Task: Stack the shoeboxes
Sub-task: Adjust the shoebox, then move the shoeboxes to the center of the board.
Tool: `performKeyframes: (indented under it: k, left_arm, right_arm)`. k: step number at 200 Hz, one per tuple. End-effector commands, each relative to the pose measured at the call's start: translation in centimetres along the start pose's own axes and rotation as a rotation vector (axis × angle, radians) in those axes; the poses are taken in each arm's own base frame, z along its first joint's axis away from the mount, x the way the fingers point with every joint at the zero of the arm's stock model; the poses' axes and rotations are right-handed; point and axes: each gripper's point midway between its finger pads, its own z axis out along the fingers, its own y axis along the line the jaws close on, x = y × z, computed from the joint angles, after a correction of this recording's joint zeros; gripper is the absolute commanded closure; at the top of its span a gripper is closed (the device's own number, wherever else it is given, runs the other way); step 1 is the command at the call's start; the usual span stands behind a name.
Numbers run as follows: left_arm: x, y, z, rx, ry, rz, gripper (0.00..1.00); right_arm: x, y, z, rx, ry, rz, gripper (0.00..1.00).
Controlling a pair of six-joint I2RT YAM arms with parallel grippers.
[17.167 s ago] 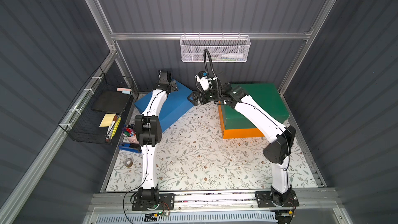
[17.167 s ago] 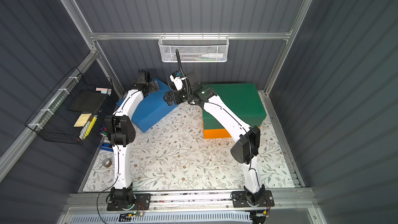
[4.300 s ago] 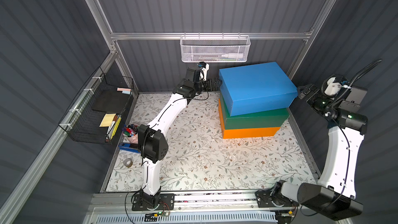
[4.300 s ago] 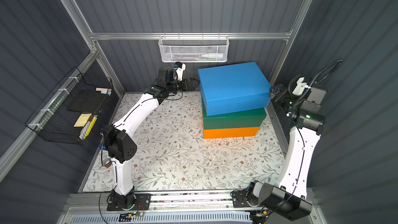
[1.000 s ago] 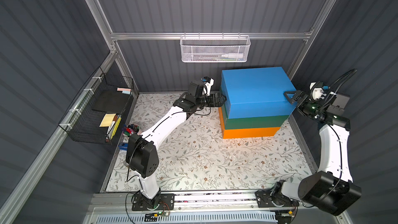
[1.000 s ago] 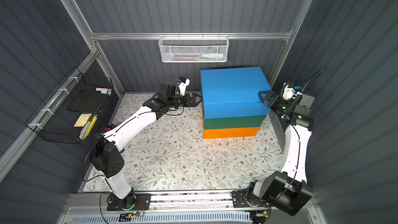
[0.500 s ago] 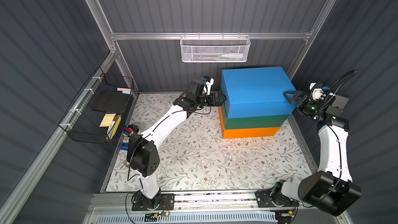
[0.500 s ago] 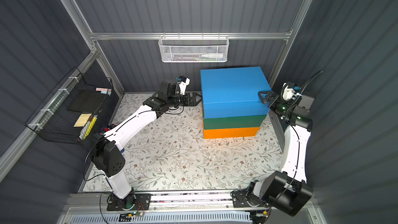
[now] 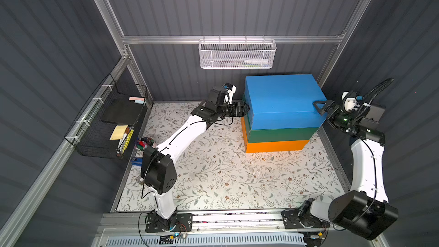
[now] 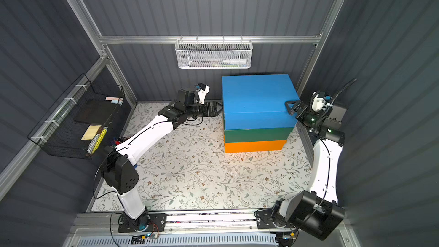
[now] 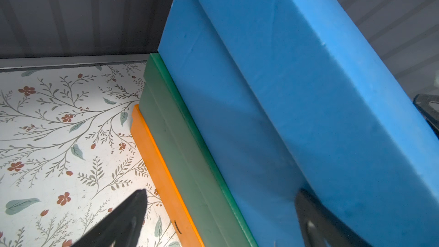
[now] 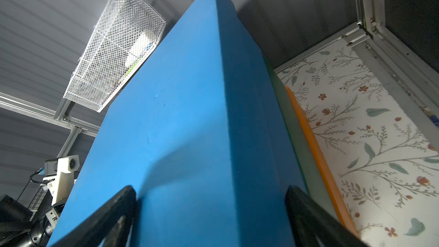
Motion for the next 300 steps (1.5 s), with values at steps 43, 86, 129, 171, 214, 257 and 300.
performKeyframes:
  k: [43,86,129,171,214,257,300]
  left_arm:
    - [-3.5,-1.3,-2.3,0.03,-0.079,0.032,0.0]
    - [-4.9,-0.4,-3.1,0.013,-0.11,0.026,0.0]
    - [-5.9,1.6,-2.9,-0.009,-0.119,0.01,0.0]
    - [-6.5,3.5,-1.6,-0.022,-0.12,-0.003,0.0]
    - [-6.7,6.3,0.2,-0.049,-0.115,-0.033,0.0]
    - [-5.9,8.4,2.0,-0.048,-0.095,-0.076,0.0]
    - [-4.6,10.3,3.7,-0.039,-0.062,-0.119,0.01]
  right_arm:
    - [-4.2,0.9,-1.7,0.022,-0.097,0.025,0.01]
    - [-6.7,-1.2,-2.9,0.105,-0.178,0.066,0.01]
    - [-7.0,-4.5,-3.8,0.195,-0.226,0.149,0.01]
    - [-6.3,-9.1,-3.9,0.333,-0.23,0.188,0.08]
    - [-3.3,-13.4,-2.2,0.406,-0.158,0.249,0.2]
    - [0.3,-16.6,0.4,0.421,-0.074,0.348,0.41]
    - [4.6,-18.3,3.9,0.415,0.087,0.429,0.49]
